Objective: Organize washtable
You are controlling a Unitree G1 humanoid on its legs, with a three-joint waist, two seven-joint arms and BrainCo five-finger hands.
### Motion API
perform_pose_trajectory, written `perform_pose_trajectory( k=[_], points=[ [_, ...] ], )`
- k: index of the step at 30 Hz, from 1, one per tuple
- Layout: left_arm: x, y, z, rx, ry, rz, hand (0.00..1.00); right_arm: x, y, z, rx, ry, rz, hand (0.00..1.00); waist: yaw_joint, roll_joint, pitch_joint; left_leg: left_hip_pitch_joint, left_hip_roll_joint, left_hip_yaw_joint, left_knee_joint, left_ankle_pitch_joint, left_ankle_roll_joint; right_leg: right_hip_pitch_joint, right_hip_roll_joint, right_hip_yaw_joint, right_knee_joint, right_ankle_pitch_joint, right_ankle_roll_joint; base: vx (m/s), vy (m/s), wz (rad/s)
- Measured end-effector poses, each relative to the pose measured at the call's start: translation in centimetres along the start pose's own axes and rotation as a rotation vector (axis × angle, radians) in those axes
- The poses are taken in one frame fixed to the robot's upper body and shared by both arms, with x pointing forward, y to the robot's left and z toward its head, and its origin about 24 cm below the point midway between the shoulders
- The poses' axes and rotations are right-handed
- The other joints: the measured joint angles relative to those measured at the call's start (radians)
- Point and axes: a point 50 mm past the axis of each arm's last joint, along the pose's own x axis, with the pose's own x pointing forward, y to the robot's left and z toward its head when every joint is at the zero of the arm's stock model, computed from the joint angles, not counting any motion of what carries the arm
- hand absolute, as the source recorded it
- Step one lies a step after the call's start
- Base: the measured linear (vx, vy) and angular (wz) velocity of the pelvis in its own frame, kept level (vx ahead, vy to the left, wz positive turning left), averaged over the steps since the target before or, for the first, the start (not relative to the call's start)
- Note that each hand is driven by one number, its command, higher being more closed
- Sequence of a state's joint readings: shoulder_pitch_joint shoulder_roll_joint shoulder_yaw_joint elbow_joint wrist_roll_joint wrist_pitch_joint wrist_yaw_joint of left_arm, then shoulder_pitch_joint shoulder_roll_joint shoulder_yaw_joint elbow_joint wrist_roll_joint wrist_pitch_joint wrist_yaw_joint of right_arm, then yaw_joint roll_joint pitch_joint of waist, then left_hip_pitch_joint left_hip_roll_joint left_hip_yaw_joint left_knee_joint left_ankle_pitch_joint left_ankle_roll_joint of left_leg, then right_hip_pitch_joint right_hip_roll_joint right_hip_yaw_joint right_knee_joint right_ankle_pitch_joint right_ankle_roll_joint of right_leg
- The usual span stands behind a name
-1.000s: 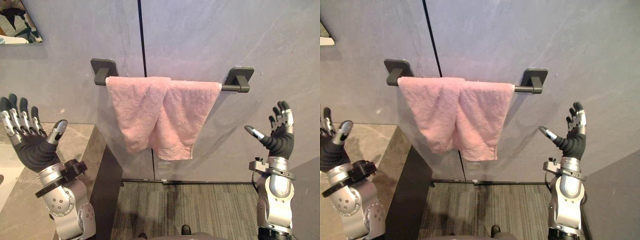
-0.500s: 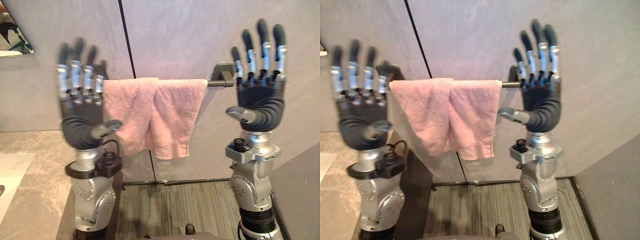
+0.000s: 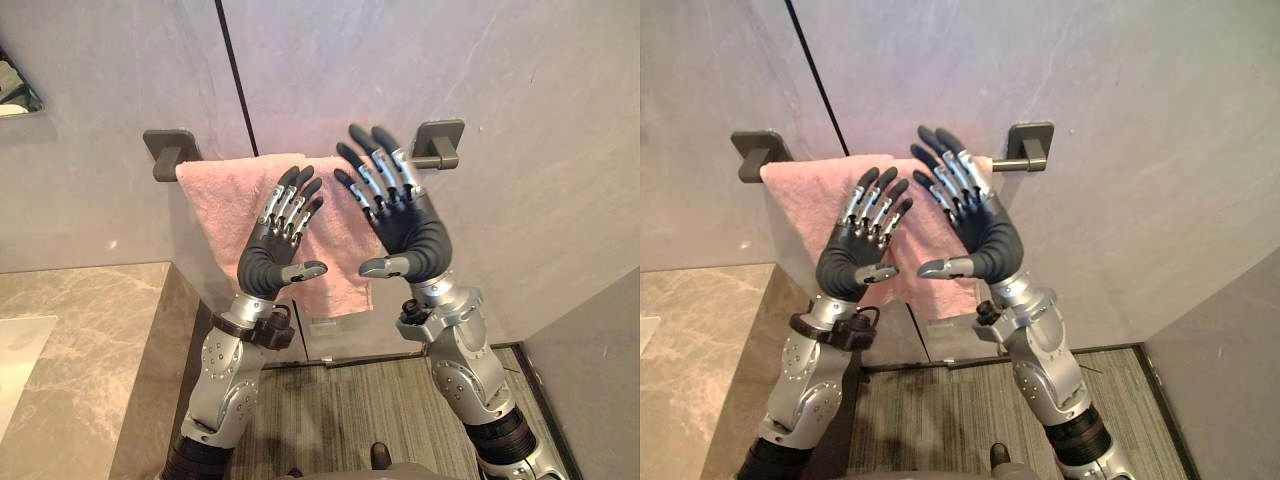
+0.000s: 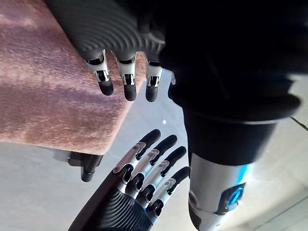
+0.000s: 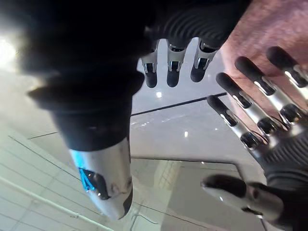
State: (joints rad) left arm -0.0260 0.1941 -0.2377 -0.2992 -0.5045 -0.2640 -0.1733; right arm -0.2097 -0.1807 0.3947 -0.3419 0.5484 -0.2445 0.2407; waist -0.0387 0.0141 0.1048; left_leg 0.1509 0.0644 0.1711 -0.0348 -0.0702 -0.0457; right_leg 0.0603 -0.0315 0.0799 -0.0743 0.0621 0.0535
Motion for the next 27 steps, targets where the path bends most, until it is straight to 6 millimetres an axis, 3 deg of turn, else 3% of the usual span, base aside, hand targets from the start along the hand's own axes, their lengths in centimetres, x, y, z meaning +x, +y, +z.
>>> perform_pose_trajectory(
  k=[8,21,27],
  points=[
    [-0.8,0.9,-1.9,0.042,0.108,0.033,0.00,-1.3,-0.3,-4.2,-0.034,0.230,0.011,0.00,0.001,-0.001,-0.006,-0.018,-0.001,-0.005,0.001,0.001,0.000,-0.015,-0.002,-0.004,0.000,0.003,0.001,-0.02,-0.010,0.00],
    [-1.5,2.7,-2.8,0.163,0.194,0.095,0.00,-3.7,-1.3,-7.8,-0.272,0.491,0.046,0.00,0.006,-0.002,-0.015,-0.033,-0.003,-0.035,-0.001,0.010,0.001,-0.016,-0.006,-0.036,-0.002,0.002,0.001,-0.03,-0.021,0.07],
    [-1.9,4.0,-2.8,0.202,0.206,0.156,0.00,-3.4,-2.4,-8.4,-0.317,0.533,0.031,0.00,0.011,0.002,-0.030,-0.038,-0.003,-0.043,-0.001,0.015,0.001,-0.016,-0.007,-0.043,-0.004,0.003,0.000,-0.04,-0.023,0.04]
  ],
)
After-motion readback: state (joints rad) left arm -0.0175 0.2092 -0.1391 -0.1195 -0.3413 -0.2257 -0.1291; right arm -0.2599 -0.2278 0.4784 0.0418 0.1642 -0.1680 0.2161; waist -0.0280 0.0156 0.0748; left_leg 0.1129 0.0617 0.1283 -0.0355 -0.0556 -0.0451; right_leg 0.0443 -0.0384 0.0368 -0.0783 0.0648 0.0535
